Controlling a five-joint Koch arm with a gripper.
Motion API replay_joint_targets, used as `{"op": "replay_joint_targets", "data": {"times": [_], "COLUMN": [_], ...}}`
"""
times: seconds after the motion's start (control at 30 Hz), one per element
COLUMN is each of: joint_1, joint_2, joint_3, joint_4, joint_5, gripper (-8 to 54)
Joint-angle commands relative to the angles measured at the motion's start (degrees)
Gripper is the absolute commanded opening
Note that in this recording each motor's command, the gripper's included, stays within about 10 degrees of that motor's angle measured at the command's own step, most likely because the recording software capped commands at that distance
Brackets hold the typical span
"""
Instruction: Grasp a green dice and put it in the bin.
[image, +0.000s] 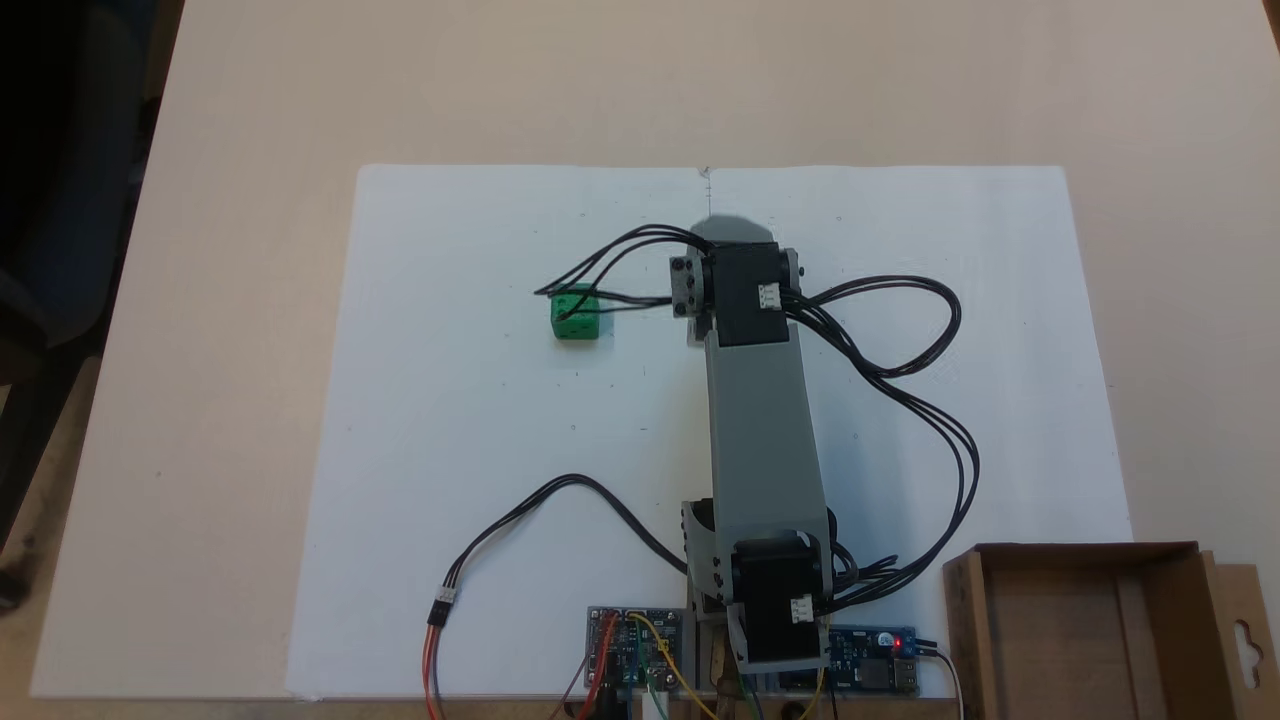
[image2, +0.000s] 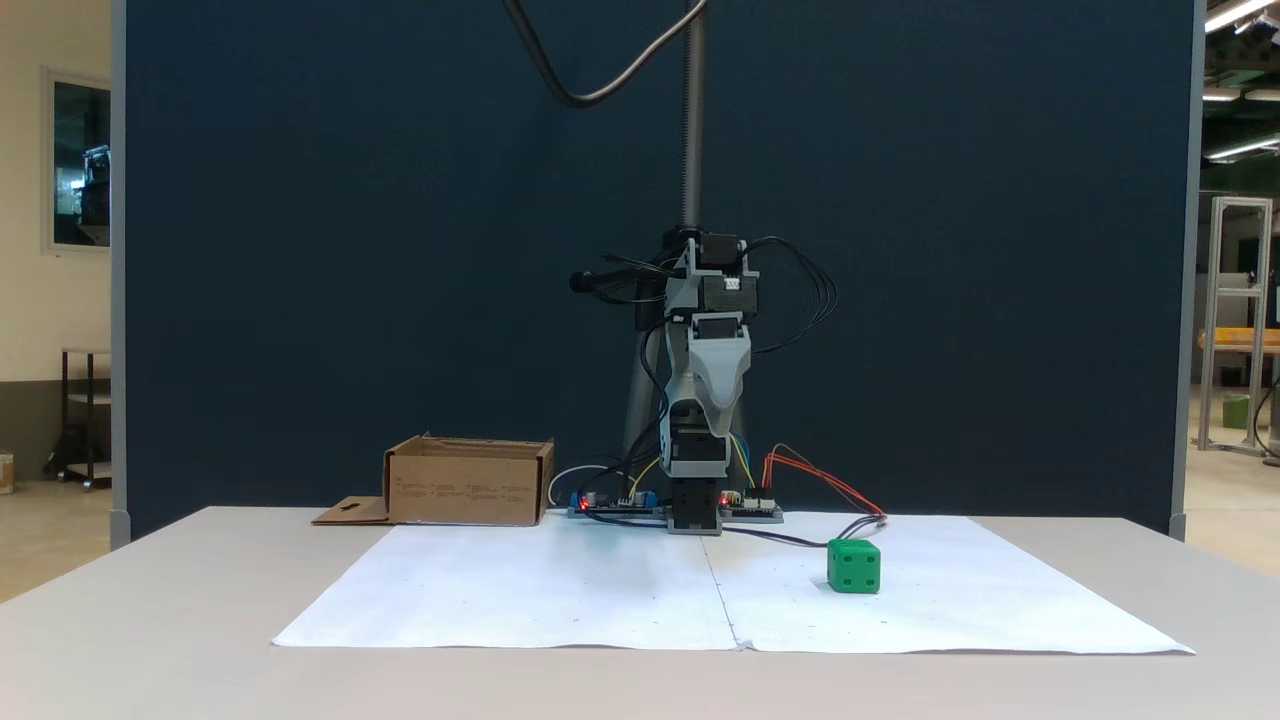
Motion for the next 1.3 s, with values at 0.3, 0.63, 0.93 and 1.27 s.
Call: {"op": "replay_joint_targets", "data": {"times": [0.3, 0.63, 0.93, 1.27], "joint_1": [-9.8, -15.8, -25.6, -29.8], "joint_2": [-4.7, -12.8, -17.3, -19.8], "joint_3": [-7.6, -8.1, -10.4, -19.7], "joint_4": [14.4, 2.4, -5.4, -5.4], "joint_5": [13.0, 17.9, 26.0, 29.4], "gripper": [42.7, 42.5, 40.7, 40.6]}}
